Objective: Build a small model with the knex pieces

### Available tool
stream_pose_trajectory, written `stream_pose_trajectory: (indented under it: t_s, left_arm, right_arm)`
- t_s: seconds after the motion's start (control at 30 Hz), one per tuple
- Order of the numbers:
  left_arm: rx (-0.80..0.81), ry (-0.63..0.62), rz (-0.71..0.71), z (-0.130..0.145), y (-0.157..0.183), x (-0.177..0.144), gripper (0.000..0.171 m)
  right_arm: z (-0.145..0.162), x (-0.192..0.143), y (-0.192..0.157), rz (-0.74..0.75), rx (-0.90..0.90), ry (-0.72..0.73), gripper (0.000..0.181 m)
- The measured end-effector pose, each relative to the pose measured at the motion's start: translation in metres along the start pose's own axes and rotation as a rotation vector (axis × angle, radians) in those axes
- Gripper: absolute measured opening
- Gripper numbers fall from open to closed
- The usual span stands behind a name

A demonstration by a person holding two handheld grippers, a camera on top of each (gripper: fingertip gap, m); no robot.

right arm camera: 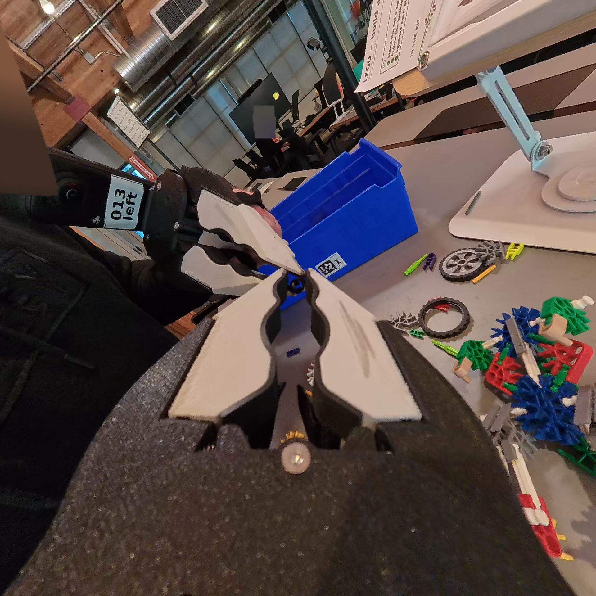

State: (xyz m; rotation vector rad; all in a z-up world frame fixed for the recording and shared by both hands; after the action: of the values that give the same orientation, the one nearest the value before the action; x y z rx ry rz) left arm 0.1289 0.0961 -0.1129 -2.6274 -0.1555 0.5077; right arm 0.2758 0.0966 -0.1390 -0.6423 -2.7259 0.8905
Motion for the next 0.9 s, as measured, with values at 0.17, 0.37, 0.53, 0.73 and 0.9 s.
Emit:
stream_pose_trajectory:
  t_s: [0.17,0.37,0.53,0.73,0.9]
  left_arm:
    - [-0.009,0.000,-0.014,0.001,-0.001,-0.003,0.006]
    - [-0.029,-0.003,-0.044,0.003,-0.002,-0.011,0.007]
    - [-0.039,-0.007,-0.061,0.005,-0.001,-0.018,0.007]
    - [-0.047,-0.009,-0.065,0.006,0.001,-0.020,0.007]
    - [-0.045,-0.009,-0.055,0.007,0.003,-0.019,0.004]
  right_arm:
    - [0.000,0.003,-0.001,0.001,-0.007,0.003,0.008]
    - [-0.001,0.012,-0.004,0.002,-0.028,-0.002,0.008]
    - [0.000,0.018,-0.006,-0.004,-0.038,-0.012,0.007]
    - [0.002,0.019,-0.008,0.008,-0.048,-0.008,0.005]
    - [0.002,0.014,-0.008,0.023,-0.049,0.001,0.000]
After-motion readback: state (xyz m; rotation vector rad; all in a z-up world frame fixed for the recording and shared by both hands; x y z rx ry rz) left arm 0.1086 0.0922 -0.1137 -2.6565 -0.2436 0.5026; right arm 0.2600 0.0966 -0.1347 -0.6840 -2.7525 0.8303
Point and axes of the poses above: each gripper's, where its closed fingertips meet, x out along the fingers, z out of its underside, y = z × x across the jaws, the point moved 9 cm from there along -x, back along the fingers, and after that the axes turned 11 degrees about y, right-handed, at the moved point
